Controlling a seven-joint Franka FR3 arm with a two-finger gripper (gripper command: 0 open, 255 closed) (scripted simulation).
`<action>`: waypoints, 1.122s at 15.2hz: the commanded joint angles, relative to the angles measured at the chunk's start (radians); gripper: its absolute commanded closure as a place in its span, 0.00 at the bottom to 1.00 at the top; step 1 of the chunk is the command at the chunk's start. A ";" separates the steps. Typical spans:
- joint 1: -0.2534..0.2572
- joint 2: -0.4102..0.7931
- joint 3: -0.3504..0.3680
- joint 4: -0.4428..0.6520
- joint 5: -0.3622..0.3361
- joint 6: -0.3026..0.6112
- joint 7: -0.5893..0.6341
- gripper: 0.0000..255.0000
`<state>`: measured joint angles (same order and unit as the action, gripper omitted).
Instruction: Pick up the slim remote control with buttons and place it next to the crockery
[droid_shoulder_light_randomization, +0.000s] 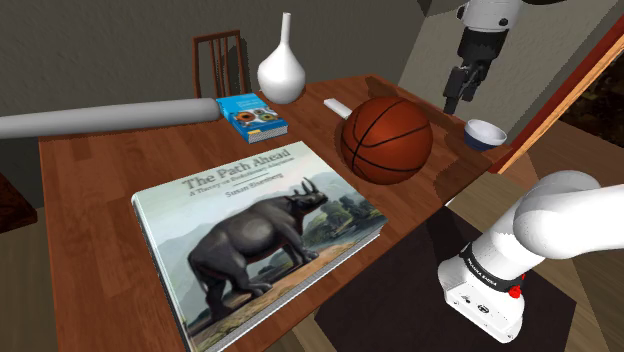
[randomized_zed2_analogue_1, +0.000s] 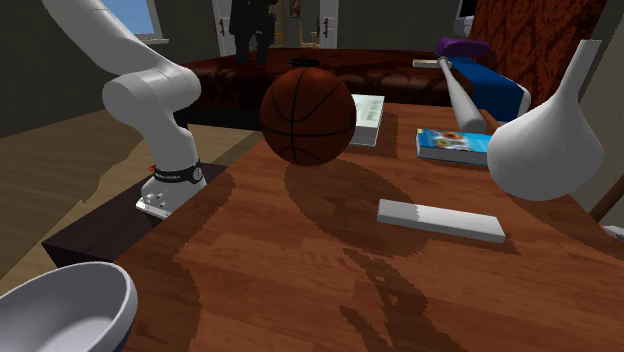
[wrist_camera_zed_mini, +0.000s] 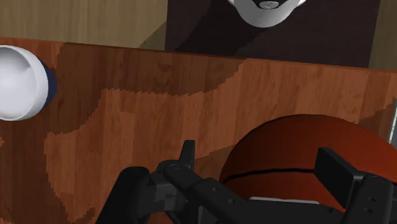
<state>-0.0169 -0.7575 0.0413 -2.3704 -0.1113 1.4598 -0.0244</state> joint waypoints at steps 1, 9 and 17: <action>0.000 0.000 0.000 0.000 0.000 0.000 0.000 0.00; -0.021 0.252 -0.052 0.043 -0.010 0.245 -0.016 0.00; -0.038 0.535 -0.093 0.173 0.008 0.433 -0.045 0.00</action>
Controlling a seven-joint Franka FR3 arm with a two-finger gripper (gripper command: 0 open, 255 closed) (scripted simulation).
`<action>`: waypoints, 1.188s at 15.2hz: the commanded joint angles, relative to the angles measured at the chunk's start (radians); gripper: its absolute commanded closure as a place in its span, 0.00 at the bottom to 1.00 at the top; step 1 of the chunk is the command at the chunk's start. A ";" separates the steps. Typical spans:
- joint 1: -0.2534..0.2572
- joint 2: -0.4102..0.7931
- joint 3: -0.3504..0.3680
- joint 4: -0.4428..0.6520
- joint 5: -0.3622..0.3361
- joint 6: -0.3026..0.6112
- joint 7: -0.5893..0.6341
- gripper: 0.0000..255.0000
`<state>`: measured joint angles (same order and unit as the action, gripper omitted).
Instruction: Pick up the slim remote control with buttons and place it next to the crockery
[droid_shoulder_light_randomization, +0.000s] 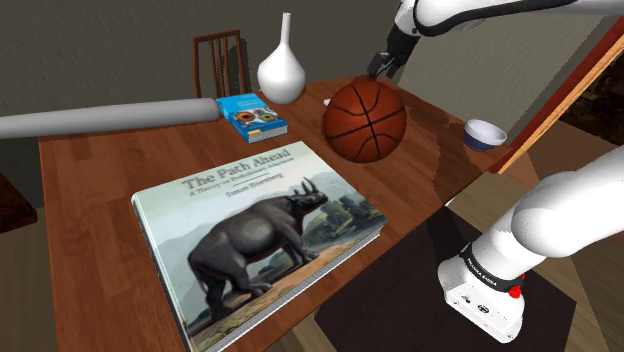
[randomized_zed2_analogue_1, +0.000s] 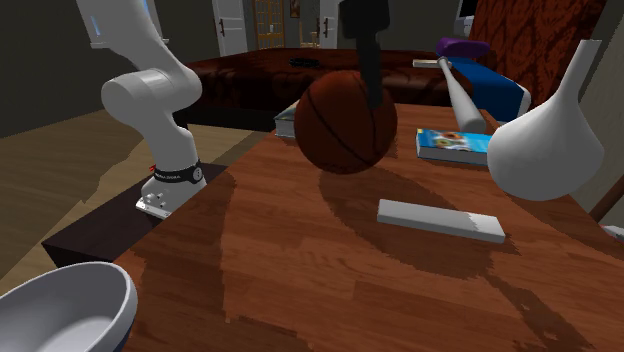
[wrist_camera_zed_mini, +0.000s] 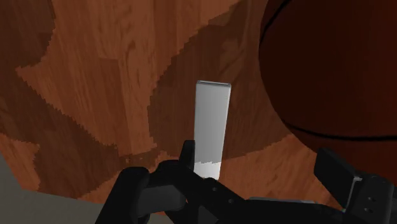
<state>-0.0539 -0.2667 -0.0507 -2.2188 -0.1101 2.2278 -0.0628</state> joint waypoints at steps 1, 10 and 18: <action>-0.004 0.081 -0.004 0.044 0.011 -0.317 -0.011 0.00; -0.024 0.414 -0.030 0.303 0.071 -0.208 -0.061 0.00; -0.058 0.728 -0.030 0.640 0.136 -0.204 -0.102 0.00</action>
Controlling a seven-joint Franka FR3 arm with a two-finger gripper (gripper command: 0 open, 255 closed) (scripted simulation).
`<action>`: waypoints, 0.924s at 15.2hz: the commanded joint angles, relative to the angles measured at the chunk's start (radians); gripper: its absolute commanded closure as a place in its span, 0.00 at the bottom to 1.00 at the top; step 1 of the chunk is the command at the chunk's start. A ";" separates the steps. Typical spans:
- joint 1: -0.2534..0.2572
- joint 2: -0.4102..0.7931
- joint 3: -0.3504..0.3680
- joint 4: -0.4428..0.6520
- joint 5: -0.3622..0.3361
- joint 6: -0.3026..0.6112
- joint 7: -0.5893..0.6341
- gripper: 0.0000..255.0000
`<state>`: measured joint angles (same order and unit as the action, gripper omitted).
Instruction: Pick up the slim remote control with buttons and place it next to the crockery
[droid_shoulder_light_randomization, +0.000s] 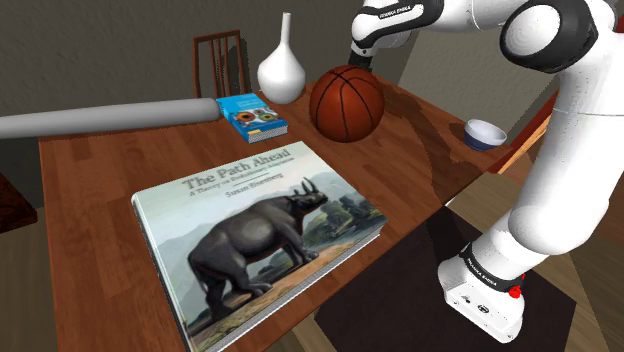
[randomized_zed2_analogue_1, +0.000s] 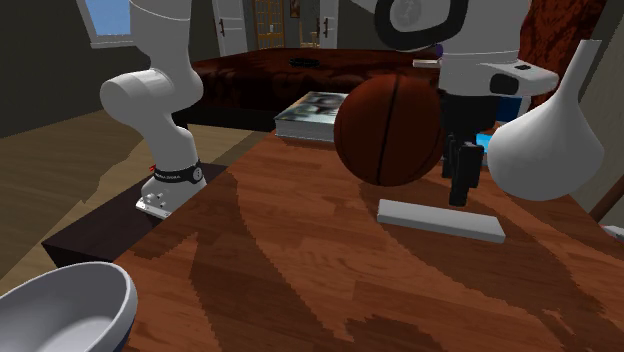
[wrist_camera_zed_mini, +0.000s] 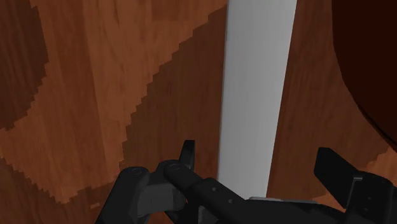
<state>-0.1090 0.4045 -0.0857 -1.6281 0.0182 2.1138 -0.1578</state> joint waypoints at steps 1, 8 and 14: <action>-0.004 0.065 0.005 0.059 0.009 -0.091 -0.008 0.00; -0.005 0.103 0.007 0.012 0.012 -0.007 -0.010 0.00; -0.005 0.103 0.006 0.012 0.013 -0.007 -0.010 0.00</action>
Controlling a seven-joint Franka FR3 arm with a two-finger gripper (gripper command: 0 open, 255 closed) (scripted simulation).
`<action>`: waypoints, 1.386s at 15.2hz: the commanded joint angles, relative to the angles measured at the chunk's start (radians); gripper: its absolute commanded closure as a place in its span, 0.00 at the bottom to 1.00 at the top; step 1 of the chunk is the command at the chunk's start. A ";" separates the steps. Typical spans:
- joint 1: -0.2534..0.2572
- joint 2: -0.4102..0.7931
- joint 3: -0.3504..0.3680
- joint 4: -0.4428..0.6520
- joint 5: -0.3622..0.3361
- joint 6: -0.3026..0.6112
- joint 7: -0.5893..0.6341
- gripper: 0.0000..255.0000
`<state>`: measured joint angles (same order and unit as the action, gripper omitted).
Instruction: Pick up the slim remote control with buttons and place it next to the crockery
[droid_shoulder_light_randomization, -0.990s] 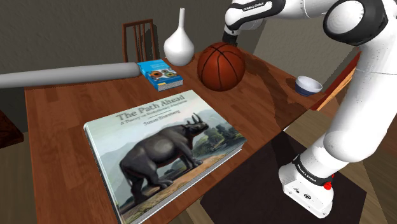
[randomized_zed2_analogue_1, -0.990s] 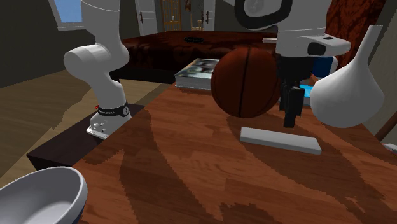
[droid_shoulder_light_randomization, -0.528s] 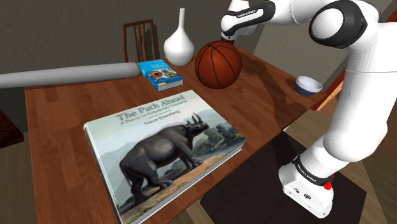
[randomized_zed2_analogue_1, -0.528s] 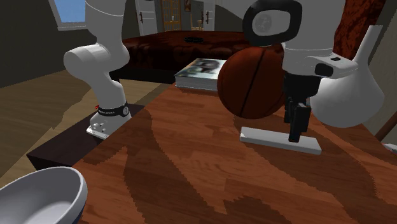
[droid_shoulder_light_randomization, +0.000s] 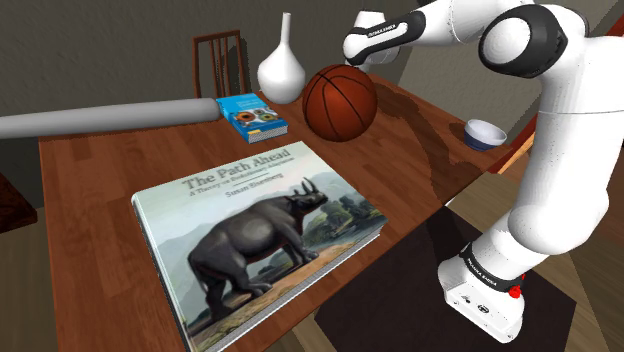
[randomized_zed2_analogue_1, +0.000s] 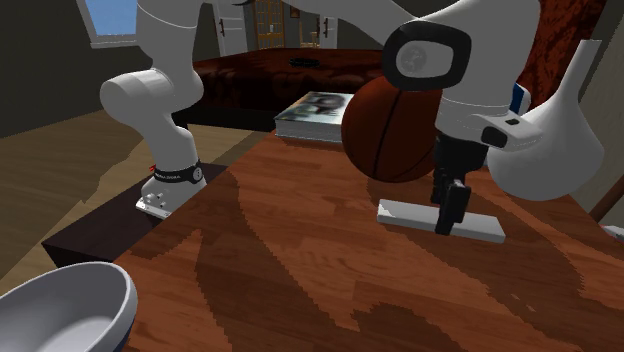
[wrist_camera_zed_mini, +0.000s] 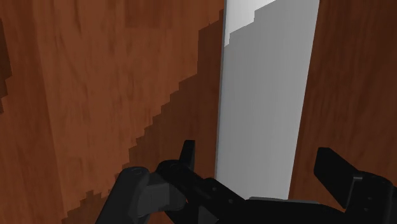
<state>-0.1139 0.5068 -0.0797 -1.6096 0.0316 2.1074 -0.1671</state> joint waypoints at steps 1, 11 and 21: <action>0.000 0.000 0.000 -0.006 -0.001 -0.001 -0.001 0.00; 0.002 -0.002 0.001 -0.011 -0.001 0.002 0.002 1.00; 0.002 -0.046 -0.002 0.047 -0.005 -0.100 0.001 1.00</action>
<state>-0.1129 0.4664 -0.0820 -1.5690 0.0276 2.0193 -0.1671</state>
